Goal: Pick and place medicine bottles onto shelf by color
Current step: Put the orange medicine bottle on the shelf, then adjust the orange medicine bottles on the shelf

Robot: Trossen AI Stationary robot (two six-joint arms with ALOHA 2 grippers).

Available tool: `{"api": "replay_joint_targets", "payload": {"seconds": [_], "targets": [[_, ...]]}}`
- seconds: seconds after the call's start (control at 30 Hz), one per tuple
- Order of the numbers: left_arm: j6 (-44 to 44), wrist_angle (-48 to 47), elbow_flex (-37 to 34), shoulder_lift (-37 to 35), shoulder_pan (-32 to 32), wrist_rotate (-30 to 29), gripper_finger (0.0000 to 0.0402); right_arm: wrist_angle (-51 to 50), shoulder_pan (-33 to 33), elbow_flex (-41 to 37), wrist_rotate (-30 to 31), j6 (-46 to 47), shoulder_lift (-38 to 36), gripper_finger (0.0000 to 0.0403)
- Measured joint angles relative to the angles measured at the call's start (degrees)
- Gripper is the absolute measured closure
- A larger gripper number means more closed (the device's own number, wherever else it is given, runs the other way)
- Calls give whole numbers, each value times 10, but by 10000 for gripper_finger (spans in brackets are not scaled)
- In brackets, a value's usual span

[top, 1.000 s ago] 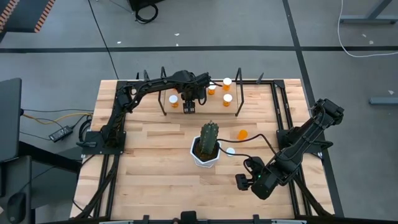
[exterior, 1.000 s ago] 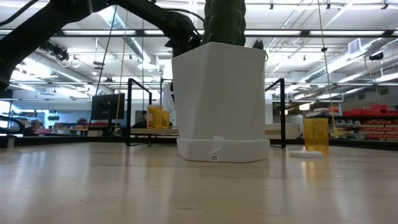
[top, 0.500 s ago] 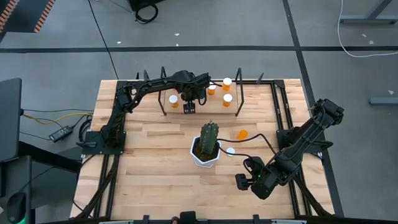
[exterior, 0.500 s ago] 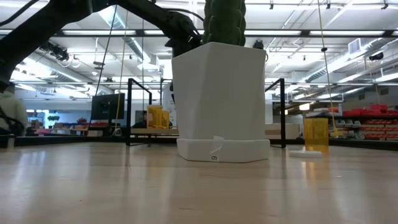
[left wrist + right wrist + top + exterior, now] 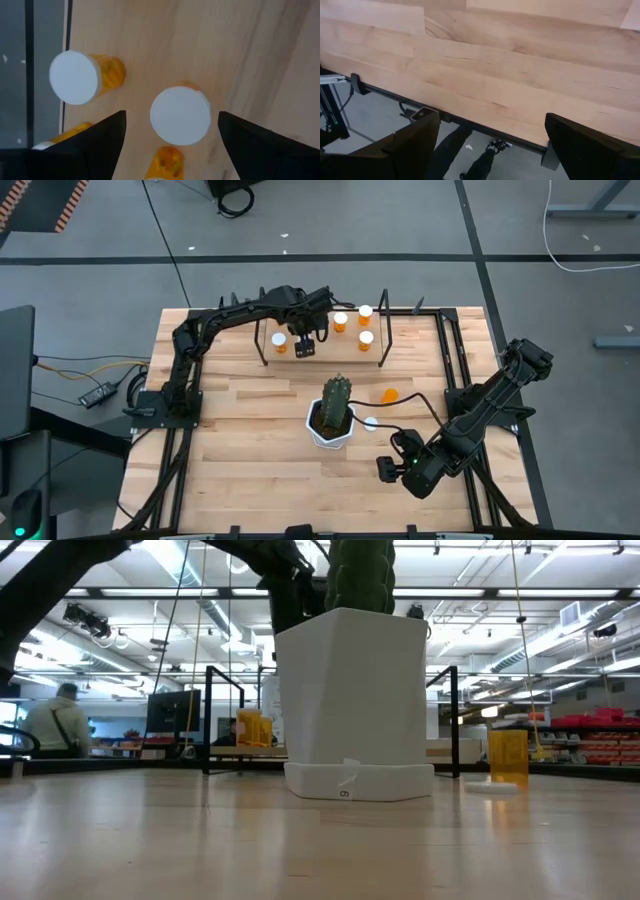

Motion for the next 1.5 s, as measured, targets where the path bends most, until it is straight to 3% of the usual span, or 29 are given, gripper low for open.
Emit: {"api": "replay_joint_targets", "payload": {"seconds": [0.3, 0.4, 0.5, 0.77, 1.23, 1.33, 1.5], "targets": [[-30, 92, 0, -26, -32, 19, 87, 10, 1, 0, 0, 0, 0, 31], [-17, 119, 0, -26, -36, 66, 100, 20, 1, 0, -8, 1, 0, 31], [3, 142, 0, -24, -36, 73, 118, 42, 1, 0, -9, 4, 0, 31], [21, 203, 0, -22, -2, 76, 187, 72, 1, 0, -12, 10, 0, 31], [-16, 232, 0, -17, 44, 268, 387, 66, 0, 0, -12, 10, 0, 31], [4, 231, 0, -17, 45, 320, 394, 56, 0, 0, -5, 9, 0, 31], [90, 233, 0, -17, 36, 331, 398, 8, 0, 0, 15, -10, 0, 31]]}}
